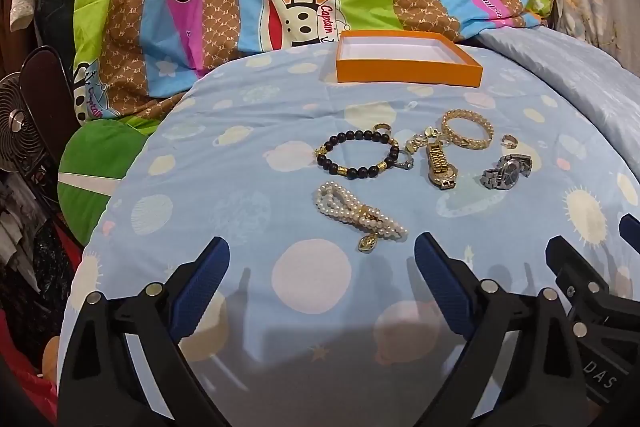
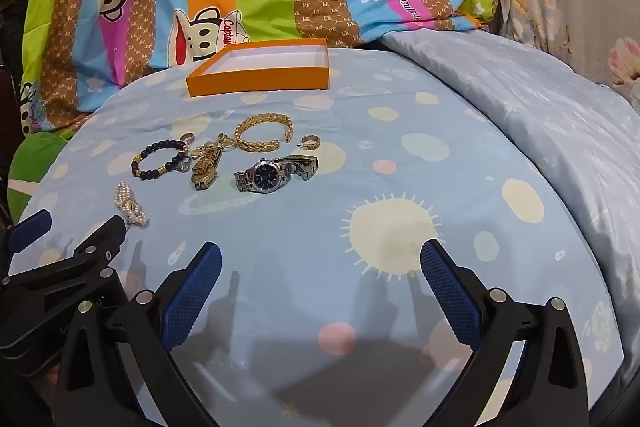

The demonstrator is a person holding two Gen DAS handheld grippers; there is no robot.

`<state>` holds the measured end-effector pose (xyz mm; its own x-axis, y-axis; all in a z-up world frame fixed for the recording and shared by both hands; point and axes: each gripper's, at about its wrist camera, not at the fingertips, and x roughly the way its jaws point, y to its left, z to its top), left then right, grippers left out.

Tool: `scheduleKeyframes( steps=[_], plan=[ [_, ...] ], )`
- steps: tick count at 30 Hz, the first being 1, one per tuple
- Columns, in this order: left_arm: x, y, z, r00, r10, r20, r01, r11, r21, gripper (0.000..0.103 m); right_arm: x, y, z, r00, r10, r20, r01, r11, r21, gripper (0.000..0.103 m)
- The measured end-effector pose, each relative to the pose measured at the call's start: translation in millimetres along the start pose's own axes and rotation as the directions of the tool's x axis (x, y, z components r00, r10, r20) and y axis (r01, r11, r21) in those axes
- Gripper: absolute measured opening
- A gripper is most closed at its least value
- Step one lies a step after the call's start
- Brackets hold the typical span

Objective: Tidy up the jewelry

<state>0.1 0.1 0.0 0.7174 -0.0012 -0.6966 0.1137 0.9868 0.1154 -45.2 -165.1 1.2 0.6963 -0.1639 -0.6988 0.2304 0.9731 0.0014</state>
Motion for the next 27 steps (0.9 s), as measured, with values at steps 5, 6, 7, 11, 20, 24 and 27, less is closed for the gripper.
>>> scheduleKeyframes(
  steps=[5,6,7,11,20,24,27],
  plan=[
    [-0.1,0.1,0.0,1.0,0.0,0.003,0.0,1.0,-0.002,0.091,1.0,-0.1,2.1,1.0,0.008,-0.008,-0.008,1.0,0.003,0.098],
    [-0.2,0.2,0.0,1.0,-0.001,0.003,0.001,1.0,-0.002,0.091,0.7,-2.3,1.4,1.0,0.009,-0.008,-0.009,1.0,0.004,0.098],
    [-0.2,0.0,0.0,1.0,0.0,0.003,0.0,1.0,-0.002,0.091,2.2,-2.3,1.1,1.0,0.01,-0.009,-0.01,1.0,0.002,0.098],
    [-0.1,0.1,0.0,1.0,-0.001,0.005,0.001,1.0,-0.004,0.091,3.6,-1.4,1.2,1.0,0.01,-0.012,-0.01,1.0,0.001,0.098],
    [-2.3,-3.6,-0.5,1.0,-0.015,0.013,0.015,1.0,-0.007,0.091,2.9,0.0,2.2,1.0,-0.002,-0.009,0.002,1.0,0.003,0.098],
    [-2.8,1.0,0.3,1.0,-0.025,0.017,0.025,1.0,-0.008,0.091,0.4,-3.4,1.8,1.0,0.0,0.005,0.0,1.0,0.018,0.098],
    [-4.9,-0.7,0.2,0.999,-0.018,0.027,0.018,1.0,0.003,0.091,-4.0,-7.4,1.3,1.0,0.0,0.025,-0.001,0.999,0.038,0.098]
  ],
)
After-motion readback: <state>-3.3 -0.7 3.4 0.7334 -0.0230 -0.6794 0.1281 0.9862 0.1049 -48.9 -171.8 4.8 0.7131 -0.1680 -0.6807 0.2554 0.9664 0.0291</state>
